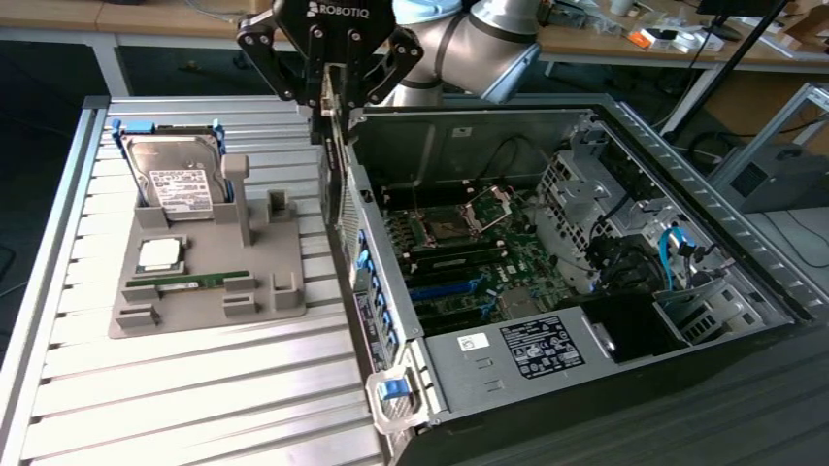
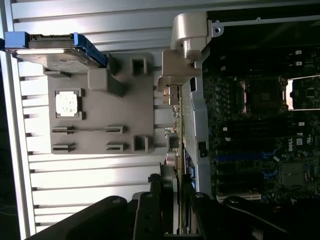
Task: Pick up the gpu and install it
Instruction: 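Pick up the gpu and move the gpu toward the slot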
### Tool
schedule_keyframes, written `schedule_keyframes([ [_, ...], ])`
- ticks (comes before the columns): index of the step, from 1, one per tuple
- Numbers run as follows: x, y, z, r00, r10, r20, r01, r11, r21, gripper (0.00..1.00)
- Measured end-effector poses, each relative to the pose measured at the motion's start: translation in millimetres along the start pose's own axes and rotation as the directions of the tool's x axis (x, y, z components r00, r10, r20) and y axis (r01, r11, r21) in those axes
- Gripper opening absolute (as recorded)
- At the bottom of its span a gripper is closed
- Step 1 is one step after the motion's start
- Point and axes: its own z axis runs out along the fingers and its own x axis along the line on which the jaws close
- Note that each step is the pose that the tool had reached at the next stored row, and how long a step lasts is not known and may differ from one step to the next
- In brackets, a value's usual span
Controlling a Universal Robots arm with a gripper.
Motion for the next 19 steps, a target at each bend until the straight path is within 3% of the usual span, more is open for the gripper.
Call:
schedule_keyframes([
  [9,-25.3,-4.1,-0.4,0.9998,0.000,-0.0199,0.000,1.0000,0.0013,0.27],
  [19,-46.4,-5.0,-0.7,0.9994,0.000,-0.0344,0.000,1.0000,0.0023,0.27],
])
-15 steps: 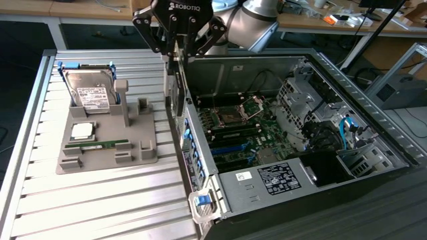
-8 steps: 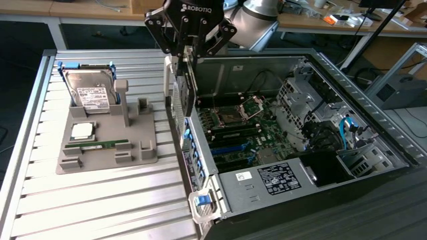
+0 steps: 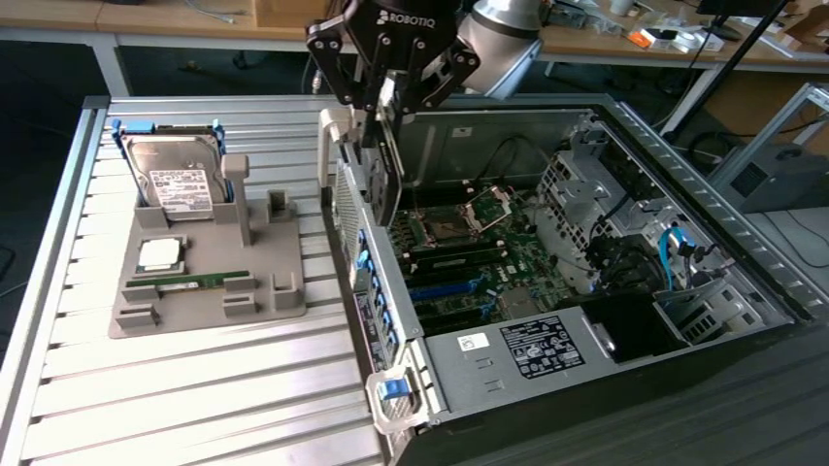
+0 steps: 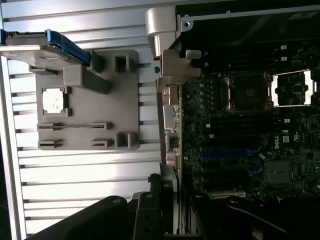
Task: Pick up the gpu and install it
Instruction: 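Pick up the gpu and move the gpu toward the slot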
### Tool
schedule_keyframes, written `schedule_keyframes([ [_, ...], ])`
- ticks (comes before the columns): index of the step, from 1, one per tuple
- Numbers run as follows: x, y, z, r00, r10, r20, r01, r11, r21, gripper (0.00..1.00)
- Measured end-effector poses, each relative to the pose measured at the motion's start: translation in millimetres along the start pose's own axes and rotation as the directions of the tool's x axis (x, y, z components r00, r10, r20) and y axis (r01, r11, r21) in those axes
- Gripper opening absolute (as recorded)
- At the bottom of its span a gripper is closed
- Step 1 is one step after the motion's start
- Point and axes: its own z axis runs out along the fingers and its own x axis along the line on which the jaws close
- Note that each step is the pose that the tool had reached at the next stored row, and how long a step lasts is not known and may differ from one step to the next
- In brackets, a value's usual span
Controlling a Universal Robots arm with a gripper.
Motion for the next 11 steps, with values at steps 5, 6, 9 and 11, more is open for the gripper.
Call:
schedule_keyframes([
  [5,-8.3,-0.1,-0.4,1.0000,0.000,-0.0055,0.000,1.0000,0.0003,0.27],
  [6,-9.5,-0.2,-0.4,1.0000,0.000,-0.0063,0.000,1.0000,0.0004,0.27],
  [9,-13.1,-0.1,-0.6,1.0000,0.000,-0.0085,0.000,1.0000,0.0005,0.27],
  [11,-16.2,0.0,-0.8,0.9999,0.000,-0.0103,0.000,1.0000,0.0007,0.27],
])
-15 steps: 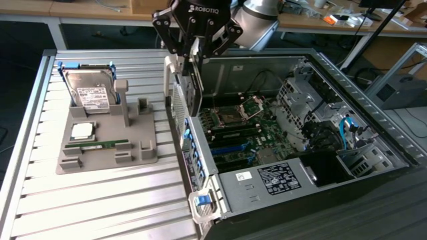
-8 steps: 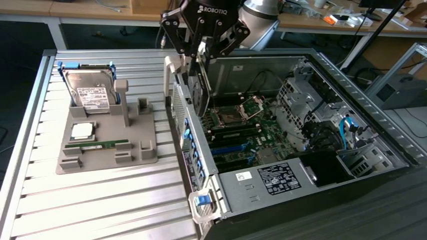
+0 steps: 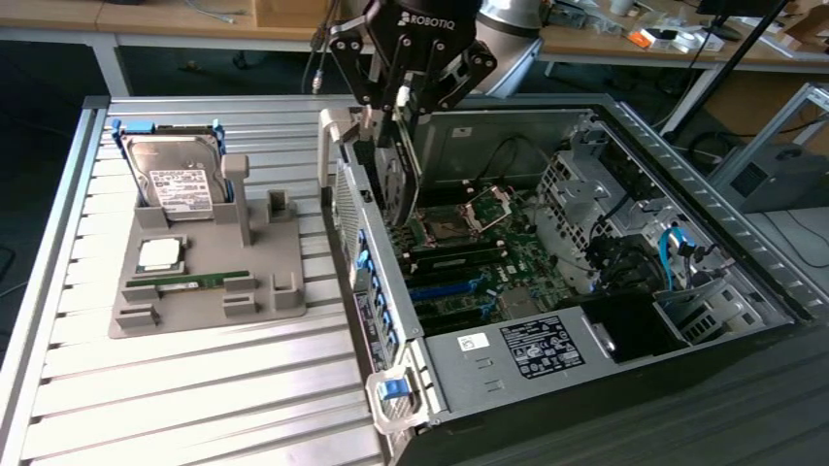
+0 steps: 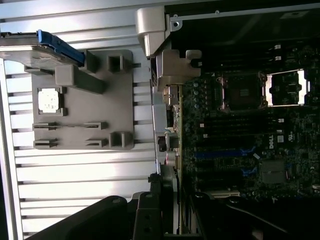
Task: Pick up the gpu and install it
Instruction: 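Pick up the gpu and move the gpu toward the slot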
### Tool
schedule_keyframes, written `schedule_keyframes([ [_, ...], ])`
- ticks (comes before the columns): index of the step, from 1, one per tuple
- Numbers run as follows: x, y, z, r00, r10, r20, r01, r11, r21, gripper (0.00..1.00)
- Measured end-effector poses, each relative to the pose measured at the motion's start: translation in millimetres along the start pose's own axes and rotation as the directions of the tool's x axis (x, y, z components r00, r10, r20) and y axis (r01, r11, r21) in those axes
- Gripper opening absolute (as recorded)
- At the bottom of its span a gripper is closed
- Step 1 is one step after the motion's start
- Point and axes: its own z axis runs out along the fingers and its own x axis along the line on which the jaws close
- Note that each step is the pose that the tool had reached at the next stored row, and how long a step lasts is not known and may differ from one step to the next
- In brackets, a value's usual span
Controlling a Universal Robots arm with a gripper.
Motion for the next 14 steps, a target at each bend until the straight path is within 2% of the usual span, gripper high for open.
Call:
schedule_keyframes([
  [14,-24.2,1.6,-1.4,0.9999,0.000,-0.0136,0.000,1.0000,0.0010,0.27],
])
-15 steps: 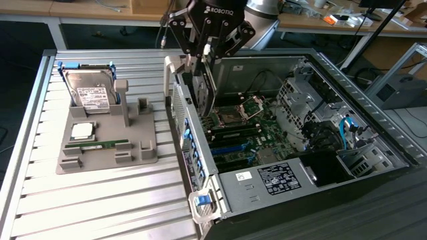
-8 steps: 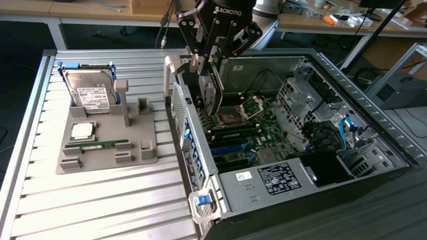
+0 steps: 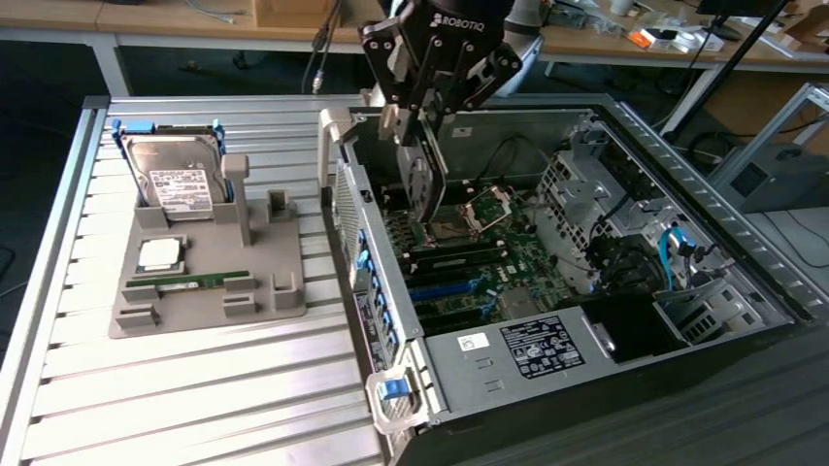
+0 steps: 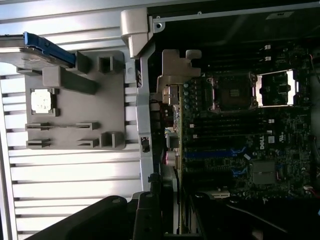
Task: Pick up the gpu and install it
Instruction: 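Pick up the gpu and move the gpu toward the slot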
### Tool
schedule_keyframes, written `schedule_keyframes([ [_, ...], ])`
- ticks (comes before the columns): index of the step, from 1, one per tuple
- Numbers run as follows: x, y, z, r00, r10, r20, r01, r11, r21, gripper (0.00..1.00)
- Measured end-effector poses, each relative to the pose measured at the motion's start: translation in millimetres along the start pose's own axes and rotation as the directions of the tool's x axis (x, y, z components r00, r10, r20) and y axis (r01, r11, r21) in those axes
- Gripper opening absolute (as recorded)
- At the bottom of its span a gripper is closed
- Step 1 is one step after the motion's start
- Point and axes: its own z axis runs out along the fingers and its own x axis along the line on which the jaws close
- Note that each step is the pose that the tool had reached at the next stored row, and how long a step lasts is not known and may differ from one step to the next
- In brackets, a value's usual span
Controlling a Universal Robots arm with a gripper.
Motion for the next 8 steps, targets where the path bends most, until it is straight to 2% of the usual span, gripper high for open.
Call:
schedule_keyframes([
  [2,-3.4,0.2,-0.2,1.0000,0.000,-0.0018,0.000,1.0000,0.0000,0.27],
  [4,-15.6,1.0,-1.1,1.0000,0.000,-0.0081,0.000,1.0000,0.0005,0.27],
  [6,-32.0,2.2,-2.3,0.9999,0.000,-0.0167,0.000,1.0000,0.0012,0.27],
  [8,-41.5,2.8,-3.0,0.9998,0.000,-0.0218,0.000,1.0000,0.0015,0.27],
])
